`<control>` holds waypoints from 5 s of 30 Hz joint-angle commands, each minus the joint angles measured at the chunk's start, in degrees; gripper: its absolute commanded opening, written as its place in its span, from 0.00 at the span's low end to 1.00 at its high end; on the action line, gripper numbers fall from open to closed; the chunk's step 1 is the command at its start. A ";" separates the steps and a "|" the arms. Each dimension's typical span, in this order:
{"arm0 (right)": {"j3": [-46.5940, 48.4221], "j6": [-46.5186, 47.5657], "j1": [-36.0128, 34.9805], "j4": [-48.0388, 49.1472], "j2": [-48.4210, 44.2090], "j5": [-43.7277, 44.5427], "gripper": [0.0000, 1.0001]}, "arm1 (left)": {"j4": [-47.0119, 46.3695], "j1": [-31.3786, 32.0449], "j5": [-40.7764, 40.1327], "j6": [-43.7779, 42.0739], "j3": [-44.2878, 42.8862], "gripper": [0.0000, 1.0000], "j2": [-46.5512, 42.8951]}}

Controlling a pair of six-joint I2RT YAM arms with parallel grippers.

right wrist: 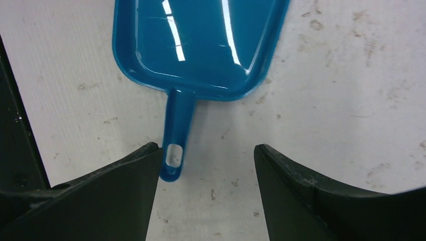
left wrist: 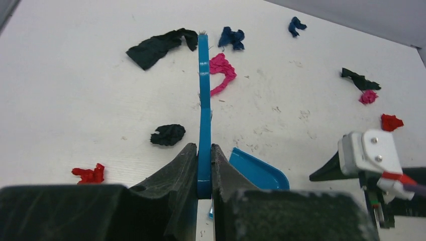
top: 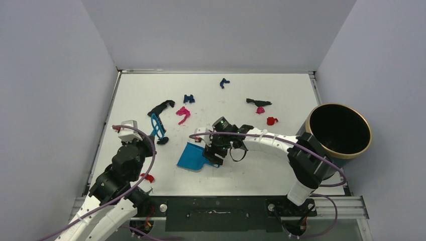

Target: Sweep away the paper scraps from the table

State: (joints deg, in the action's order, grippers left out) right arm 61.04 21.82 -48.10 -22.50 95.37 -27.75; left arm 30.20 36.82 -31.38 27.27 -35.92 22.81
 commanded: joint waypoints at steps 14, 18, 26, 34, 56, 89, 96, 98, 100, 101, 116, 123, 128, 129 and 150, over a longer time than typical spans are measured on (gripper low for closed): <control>-8.77 -2.57 -5.88 11.69 0.19 10.85 0.72 | -2.38 -4.69 -1.46 0.65 1.03 0.00 1.03; -9.14 -2.20 -5.87 11.74 0.69 10.34 0.62 | -2.77 -5.91 -0.32 0.34 1.03 0.00 1.71; -3.86 -0.05 -5.42 2.51 1.37 7.57 0.25 | 2.20 -6.41 2.71 -1.49 -7.30 0.00 9.32; -0.73 6.94 -5.33 -11.35 -5.50 7.22 0.16 | 17.53 -6.41 1.25 -7.04 -25.89 0.00 27.02; -4.18 9.48 -5.43 -19.18 -15.13 9.29 0.13 | 34.40 -11.50 -14.65 -7.96 -31.68 0.00 54.65; -7.26 10.77 -5.43 -20.09 -20.63 11.53 0.14 | 46.08 0.53 -1.41 2.22 -42.60 0.00 52.88; -7.10 11.08 -5.45 -20.09 -21.10 11.01 0.14 | 54.74 0.52 -5.40 11.96 -36.51 0.00 57.70; -6.98 11.31 -5.49 -20.25 -21.33 11.04 0.14 | 55.09 0.54 -6.25 13.96 -34.43 0.00 58.00; -7.22 11.47 -5.51 -20.22 -21.53 11.00 0.14 | 55.76 0.61 -7.97 15.76 -32.60 0.00 57.98; -7.43 11.61 -5.55 -20.26 -21.59 10.99 0.14 | 55.84 0.62 -8.22 16.30 -31.67 0.00 57.97; -9.07 12.18 -5.81 -22.65 -18.54 17.06 0.14 | 33.93 2.03 18.27 10.61 -25.15 0.00 52.17; -9.48 9.96 -5.78 -22.10 -12.68 20.30 0.14 | 21.02 2.05 27.10 8.87 -24.96 0.00 54.09; -9.64 9.35 -4.71 -20.19 -10.25 20.94 0.13 | 14.62 4.72 33.73 10.74 -25.03 0.00 54.21; -9.24 9.37 -4.57 -20.40 -9.79 20.67 0.13 | 13.49 5.28 33.99 11.16 -25.15 0.00 53.49; -8.63 9.96 2.66 -17.51 -9.79 14.78 0.31 | 19.49 4.93 20.21 4.56 -28.15 0.00 38.71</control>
State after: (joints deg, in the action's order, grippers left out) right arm 53.30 30.94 -47.83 -42.61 87.77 -12.60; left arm 43.75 42.52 -2.98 35.92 -59.00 62.13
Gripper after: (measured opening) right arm 0.255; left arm 0.101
